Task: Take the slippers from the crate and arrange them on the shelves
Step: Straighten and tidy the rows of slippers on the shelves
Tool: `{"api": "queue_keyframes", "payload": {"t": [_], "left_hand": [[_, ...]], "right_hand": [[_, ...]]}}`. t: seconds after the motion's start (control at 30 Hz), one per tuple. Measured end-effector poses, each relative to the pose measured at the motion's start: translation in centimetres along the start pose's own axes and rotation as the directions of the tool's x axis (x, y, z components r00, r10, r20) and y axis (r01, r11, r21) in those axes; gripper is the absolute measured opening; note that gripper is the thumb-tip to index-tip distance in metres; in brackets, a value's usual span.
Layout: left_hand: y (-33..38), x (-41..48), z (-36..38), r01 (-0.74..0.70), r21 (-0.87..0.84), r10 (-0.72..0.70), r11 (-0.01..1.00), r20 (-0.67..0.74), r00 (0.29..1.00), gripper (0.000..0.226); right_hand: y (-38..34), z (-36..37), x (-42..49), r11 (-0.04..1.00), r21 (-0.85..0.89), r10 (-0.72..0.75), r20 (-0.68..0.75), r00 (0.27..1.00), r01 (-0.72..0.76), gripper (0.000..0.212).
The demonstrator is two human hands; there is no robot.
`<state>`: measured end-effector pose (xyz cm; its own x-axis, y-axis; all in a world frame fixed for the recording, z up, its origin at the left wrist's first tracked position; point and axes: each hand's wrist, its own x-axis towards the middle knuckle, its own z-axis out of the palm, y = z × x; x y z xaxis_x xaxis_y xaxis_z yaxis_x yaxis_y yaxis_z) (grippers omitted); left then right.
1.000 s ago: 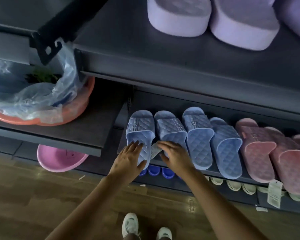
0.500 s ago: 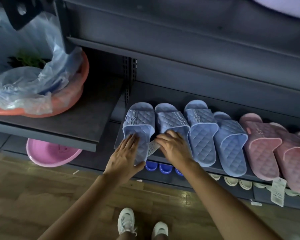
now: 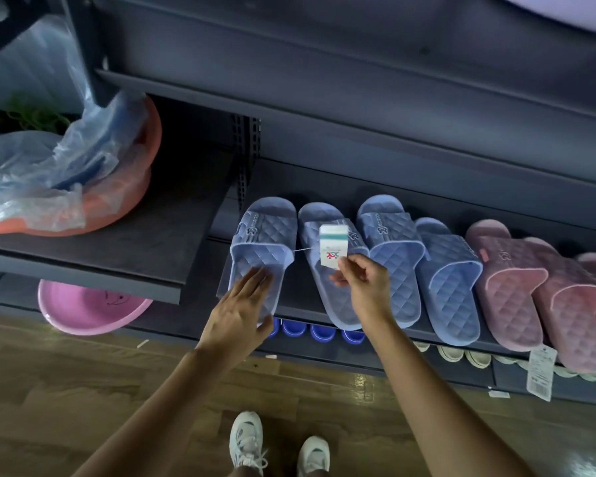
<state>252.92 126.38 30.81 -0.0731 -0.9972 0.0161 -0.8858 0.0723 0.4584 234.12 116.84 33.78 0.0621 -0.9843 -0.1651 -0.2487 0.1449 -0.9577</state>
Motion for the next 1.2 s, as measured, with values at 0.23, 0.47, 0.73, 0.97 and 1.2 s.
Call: {"api": "queue_keyframes", "payload": {"t": [0.23,0.47,0.73,0.97,1.2], "left_hand": [[-0.5,0.0,0.8,0.074,0.001,-0.074,0.997,-0.047,0.996,0.071],[-0.7,1.0,1.5,0.107,-0.006,-0.107,0.994,-0.043,0.993,0.093],[-0.2,1.5,2.1,0.139,-0.023,-0.141,0.990,-0.160,0.977,0.068],[0.4,1.9,2.7,0.164,-0.042,-0.168,0.986,-0.150,0.974,0.070],[0.9,3.1,3.1,0.124,-0.064,-0.133,0.990,-0.164,0.977,0.070]], "right_hand": [[1.9,-1.2,-0.5,0.989,-0.101,0.088,-0.172,0.981,-0.107,0.007],[4.7,-2.7,-2.3,0.703,-0.636,-0.342,0.089,0.935,0.318,0.045],[5.7,-1.4,-3.3,0.581,-0.729,-0.396,0.137,0.908,0.363,0.050],[5.1,0.6,-3.0,0.619,-0.724,-0.335,0.106,0.936,0.304,0.054],[4.8,2.3,-2.6,0.533,-0.812,-0.330,0.059,0.942,0.238,0.059]]}}
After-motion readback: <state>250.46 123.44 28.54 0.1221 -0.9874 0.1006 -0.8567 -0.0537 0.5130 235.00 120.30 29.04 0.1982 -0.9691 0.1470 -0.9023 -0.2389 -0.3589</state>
